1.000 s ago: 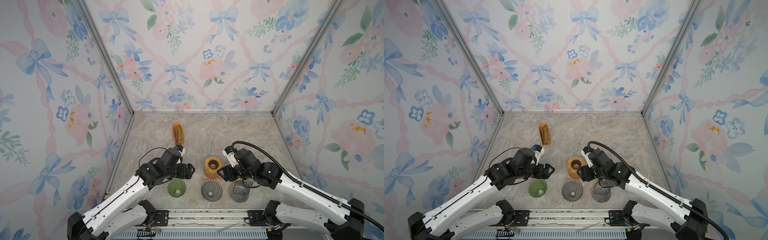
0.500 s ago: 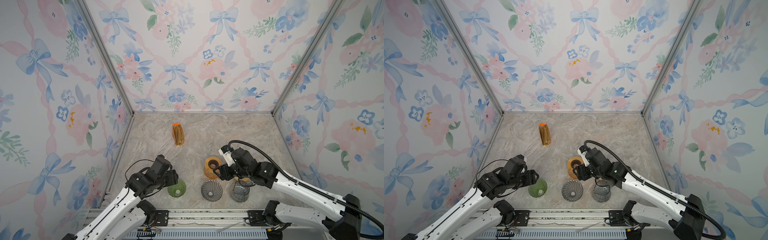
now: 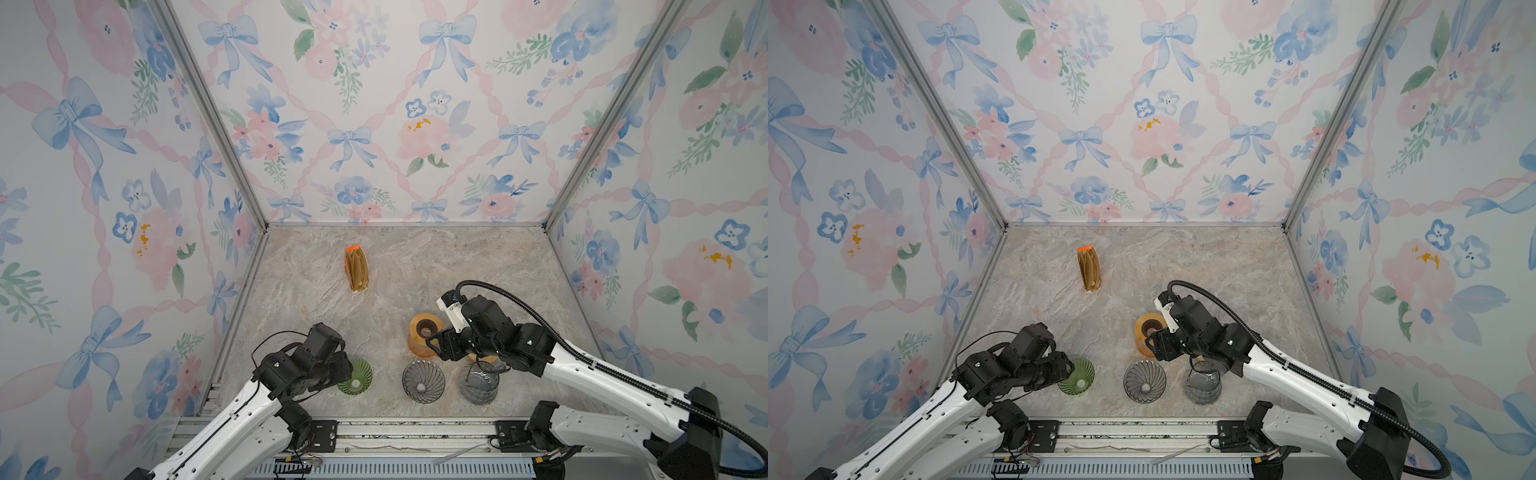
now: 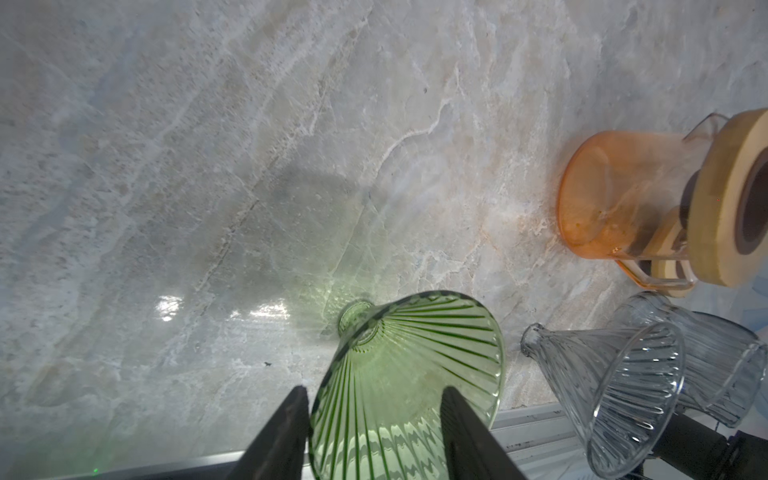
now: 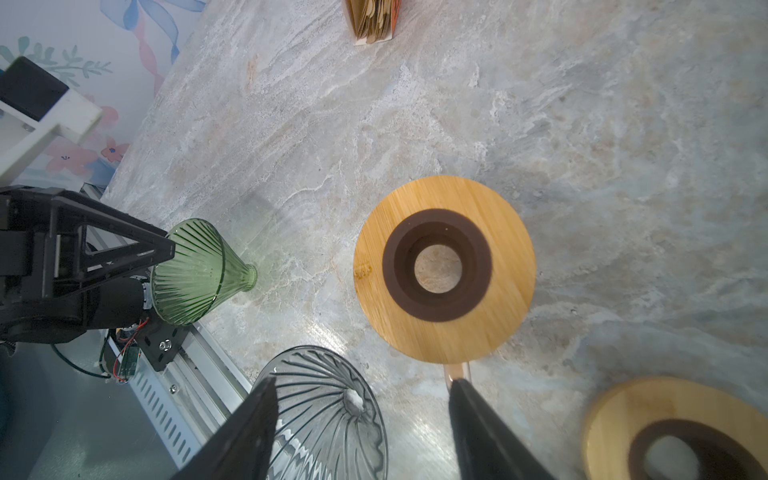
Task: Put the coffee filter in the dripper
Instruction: 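Grasp the green ribbed glass dripper cone by its tip with the left gripper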
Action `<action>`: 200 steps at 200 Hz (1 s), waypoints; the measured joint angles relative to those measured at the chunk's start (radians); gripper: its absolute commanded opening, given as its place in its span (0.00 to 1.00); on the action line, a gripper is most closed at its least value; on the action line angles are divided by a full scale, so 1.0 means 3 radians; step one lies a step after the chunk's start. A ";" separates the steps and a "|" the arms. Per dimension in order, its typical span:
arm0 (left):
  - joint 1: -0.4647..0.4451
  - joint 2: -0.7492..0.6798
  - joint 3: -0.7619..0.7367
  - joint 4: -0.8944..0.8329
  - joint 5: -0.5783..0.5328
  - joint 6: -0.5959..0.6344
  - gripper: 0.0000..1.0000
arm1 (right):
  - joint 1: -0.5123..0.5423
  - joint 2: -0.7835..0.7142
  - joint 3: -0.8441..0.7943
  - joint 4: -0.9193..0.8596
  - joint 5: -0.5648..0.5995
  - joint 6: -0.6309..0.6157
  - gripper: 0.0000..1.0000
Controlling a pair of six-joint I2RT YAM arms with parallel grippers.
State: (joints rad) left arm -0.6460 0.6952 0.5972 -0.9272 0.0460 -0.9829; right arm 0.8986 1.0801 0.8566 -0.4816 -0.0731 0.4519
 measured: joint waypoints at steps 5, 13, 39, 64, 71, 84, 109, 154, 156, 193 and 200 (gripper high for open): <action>-0.0008 0.0015 0.0000 0.0000 0.0001 -0.0006 0.48 | 0.0000 0.0000 0.0000 0.0000 0.0000 0.0000 0.67; -0.0023 0.0043 0.0000 0.0000 0.0000 -0.0011 0.48 | 0.0000 0.0000 0.0000 0.0000 0.0000 0.0000 0.67; -0.0061 0.0126 -0.0001 0.0000 0.0009 -0.0024 0.44 | 0.0000 0.0000 0.0000 0.0000 0.0000 0.0000 0.68; -0.0075 0.0200 -0.0003 -0.0003 0.0024 -0.0029 0.34 | 0.0000 0.0000 0.0000 0.0000 0.0000 0.0000 0.68; -0.0075 0.0206 -0.0003 -0.0003 0.0027 -0.0036 0.33 | 0.0000 0.0000 0.0000 0.0000 0.0000 0.0000 0.68; -0.0075 0.0214 -0.0004 -0.0009 0.0028 -0.0042 0.30 | 0.0000 0.0000 0.0000 0.0000 0.0000 0.0001 0.68; -0.0075 0.0253 -0.0004 -0.0010 0.0065 -0.0043 0.27 | 0.0000 0.0001 0.0000 0.0001 0.0000 0.0001 0.68; -0.0080 0.0354 -0.0010 -0.0009 0.0135 -0.0019 0.22 | 0.0000 0.0017 0.0000 0.0020 0.0000 0.0013 0.70; -0.0080 0.0359 -0.0011 -0.0008 0.0137 -0.0019 0.22 | 0.0000 0.0017 0.0000 0.0022 0.0000 0.0014 0.70; -0.0093 0.0436 -0.0020 0.0017 0.0169 0.0043 0.18 | 0.0000 0.0017 0.0000 0.0031 0.0000 0.0038 0.71; -0.0093 0.0450 -0.0020 0.0019 0.0174 0.0047 0.17 | 0.0000 0.0017 0.0000 0.0037 0.0000 0.0039 0.71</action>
State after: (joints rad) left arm -0.6739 0.8303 0.5911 -0.9215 0.0982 -0.9688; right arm 0.8986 1.0851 0.8566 -0.4706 -0.0731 0.4637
